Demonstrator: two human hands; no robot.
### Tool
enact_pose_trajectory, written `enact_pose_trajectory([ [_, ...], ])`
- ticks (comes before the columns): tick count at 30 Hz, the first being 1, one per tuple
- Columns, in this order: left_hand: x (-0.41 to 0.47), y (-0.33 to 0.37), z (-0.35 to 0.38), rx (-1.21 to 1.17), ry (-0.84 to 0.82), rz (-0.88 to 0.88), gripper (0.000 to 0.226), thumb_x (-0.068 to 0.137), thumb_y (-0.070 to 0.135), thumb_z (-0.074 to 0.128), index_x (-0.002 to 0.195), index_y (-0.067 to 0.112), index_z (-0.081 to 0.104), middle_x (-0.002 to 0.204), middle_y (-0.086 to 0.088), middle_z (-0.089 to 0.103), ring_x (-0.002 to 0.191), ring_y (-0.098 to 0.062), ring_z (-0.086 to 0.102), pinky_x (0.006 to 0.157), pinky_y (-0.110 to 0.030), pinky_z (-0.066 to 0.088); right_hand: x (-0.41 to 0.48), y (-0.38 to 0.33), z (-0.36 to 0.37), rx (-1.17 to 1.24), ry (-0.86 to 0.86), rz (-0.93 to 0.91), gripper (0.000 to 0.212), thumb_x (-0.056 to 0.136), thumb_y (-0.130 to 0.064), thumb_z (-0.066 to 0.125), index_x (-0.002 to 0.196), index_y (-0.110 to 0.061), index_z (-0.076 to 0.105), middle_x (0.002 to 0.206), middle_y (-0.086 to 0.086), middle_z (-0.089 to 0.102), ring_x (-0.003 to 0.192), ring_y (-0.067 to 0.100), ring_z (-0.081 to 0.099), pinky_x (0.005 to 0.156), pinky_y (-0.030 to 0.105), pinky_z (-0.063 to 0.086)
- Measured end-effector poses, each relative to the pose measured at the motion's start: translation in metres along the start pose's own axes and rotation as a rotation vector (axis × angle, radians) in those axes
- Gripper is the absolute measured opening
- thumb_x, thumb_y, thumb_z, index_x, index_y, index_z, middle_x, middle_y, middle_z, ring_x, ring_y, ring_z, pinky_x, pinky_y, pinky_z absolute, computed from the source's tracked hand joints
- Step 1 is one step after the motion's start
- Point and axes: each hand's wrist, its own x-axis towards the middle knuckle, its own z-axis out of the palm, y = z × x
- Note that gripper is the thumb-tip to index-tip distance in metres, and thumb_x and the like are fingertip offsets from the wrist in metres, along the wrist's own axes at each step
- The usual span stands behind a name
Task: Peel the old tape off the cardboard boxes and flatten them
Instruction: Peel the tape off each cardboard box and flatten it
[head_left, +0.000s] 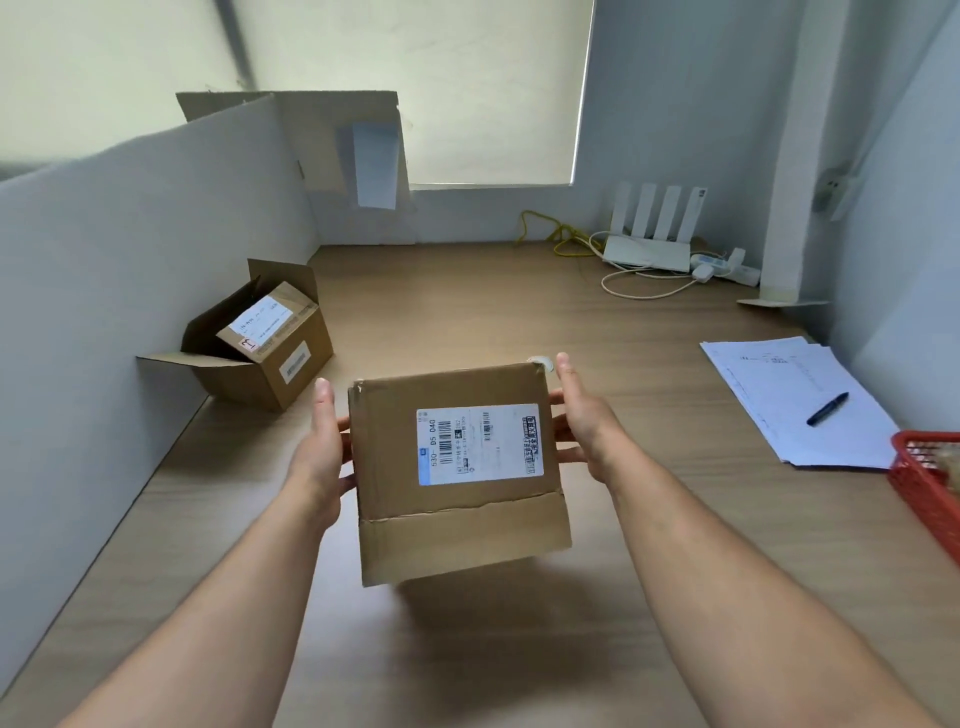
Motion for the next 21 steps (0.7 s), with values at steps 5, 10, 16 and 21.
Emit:
enact_pose_trajectory([
  [5, -0.007, 0.01, -0.011, -0.087, 0.016, 0.05, 0.073, 0.086, 0.078, 0.026, 0.099, 0.014, 0.06, 0.105, -0.008, 0.067, 0.104, -0.018, 0.059, 0.086, -0.044, 0.046, -0.005, -0.004, 0.008, 0.055, -0.022, -0.008, 0.071, 0.08, -0.079, 0.034, 0.077, -0.014, 0.061, 0.072, 0.003, 0.068, 0.073, 0.021, 0.066, 0.065, 0.036, 0.055],
  [10, -0.023, 0.023, -0.019, -0.037, 0.04, 0.266, 0.061, 0.098, 0.059, 0.026, 0.111, 0.013, 0.063, 0.112, -0.011, 0.066, 0.108, -0.022, 0.059, 0.08, -0.034, 0.048, -0.01, -0.001, 0.027, 0.054, -0.056, -0.032, 0.034, 0.088, -0.05, 0.054, 0.094, -0.018, 0.062, 0.081, 0.0, 0.066, 0.067, 0.018, 0.063, 0.057, 0.033, 0.054],
  [16, -0.039, 0.034, -0.033, 0.461, 0.105, 0.706, 0.028, 0.098, 0.02, 0.047, 0.119, 0.022, 0.065, 0.121, 0.005, 0.06, 0.119, -0.021, 0.049, 0.102, -0.048, 0.04, -0.023, 0.045, 0.06, 0.213, -0.202, 0.222, 0.025, 0.098, -0.032, 0.04, 0.094, -0.018, 0.061, 0.081, 0.005, 0.062, 0.071, 0.024, 0.061, 0.065, 0.039, 0.054],
  [21, -0.046, 0.014, -0.036, 0.881, 0.03, 0.738, 0.041, 0.096, 0.037, 0.043, 0.133, 0.025, 0.056, 0.137, 0.004, 0.051, 0.126, -0.019, 0.036, 0.108, -0.042, 0.027, -0.038, 0.101, 0.078, 0.178, -0.227, 0.418, 0.031, 0.101, -0.032, 0.037, 0.103, -0.011, 0.058, 0.09, 0.011, 0.061, 0.077, 0.026, 0.06, 0.057, 0.035, 0.052],
])
